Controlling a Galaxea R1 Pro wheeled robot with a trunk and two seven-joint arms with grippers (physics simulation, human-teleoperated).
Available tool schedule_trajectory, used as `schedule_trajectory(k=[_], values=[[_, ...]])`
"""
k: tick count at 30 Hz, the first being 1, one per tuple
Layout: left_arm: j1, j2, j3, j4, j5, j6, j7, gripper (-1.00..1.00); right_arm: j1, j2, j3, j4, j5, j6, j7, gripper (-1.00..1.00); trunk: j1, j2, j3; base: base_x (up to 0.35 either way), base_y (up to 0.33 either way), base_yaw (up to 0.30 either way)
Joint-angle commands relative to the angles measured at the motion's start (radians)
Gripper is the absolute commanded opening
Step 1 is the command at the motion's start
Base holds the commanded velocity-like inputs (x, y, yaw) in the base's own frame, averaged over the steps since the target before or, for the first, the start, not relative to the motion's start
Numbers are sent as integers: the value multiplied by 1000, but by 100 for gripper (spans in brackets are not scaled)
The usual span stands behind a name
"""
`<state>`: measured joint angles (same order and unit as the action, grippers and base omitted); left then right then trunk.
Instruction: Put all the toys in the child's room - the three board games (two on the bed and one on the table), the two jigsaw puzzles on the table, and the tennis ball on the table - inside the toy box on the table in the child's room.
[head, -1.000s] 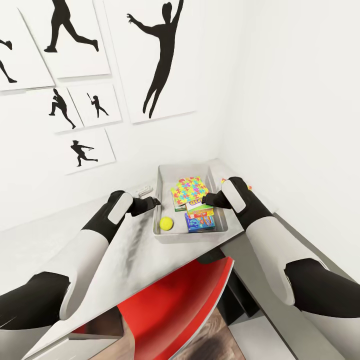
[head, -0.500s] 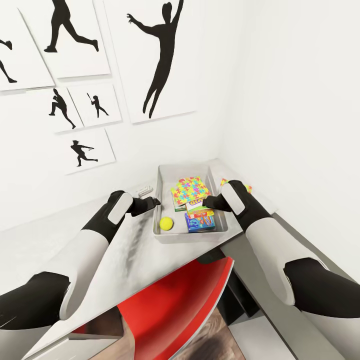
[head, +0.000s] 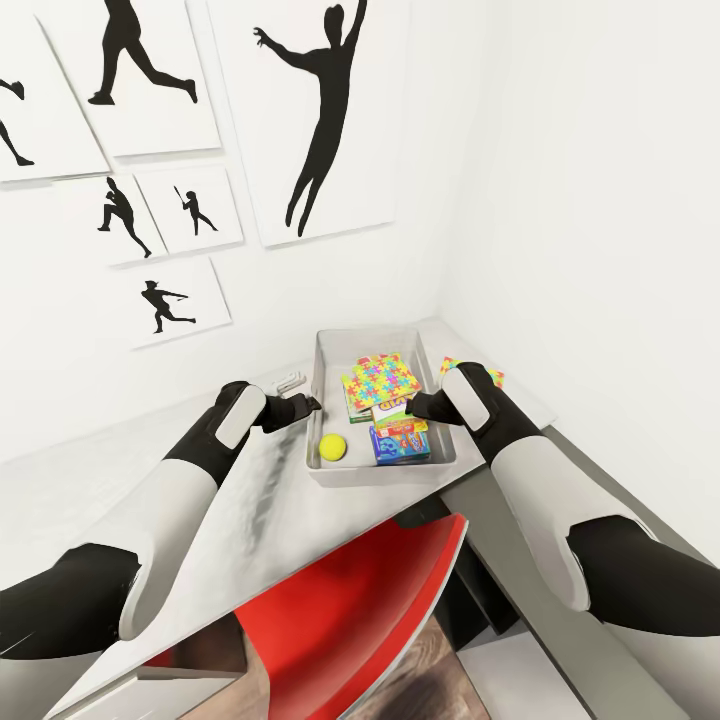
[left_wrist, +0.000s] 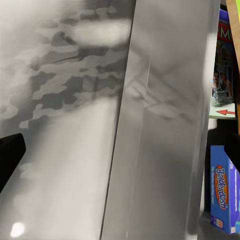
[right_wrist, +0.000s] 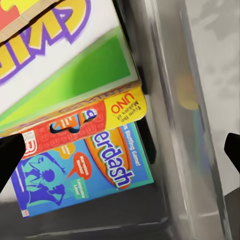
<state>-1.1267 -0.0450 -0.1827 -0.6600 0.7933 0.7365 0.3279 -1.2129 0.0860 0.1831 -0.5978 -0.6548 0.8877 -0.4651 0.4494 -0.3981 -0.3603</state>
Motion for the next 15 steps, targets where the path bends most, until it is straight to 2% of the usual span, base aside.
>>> schedule_trajectory(k=[1,15], values=[[-1,0,-3,-1,11,1,10,100,-1,-1,4,0,-11,1,-10,100,1,-2,-2,0,0,0],[-1,0,-3,-1,11,1,9,100,-1,-5,4,1,-10,-1,-10,100,1,-2,-2,0,0,0]])
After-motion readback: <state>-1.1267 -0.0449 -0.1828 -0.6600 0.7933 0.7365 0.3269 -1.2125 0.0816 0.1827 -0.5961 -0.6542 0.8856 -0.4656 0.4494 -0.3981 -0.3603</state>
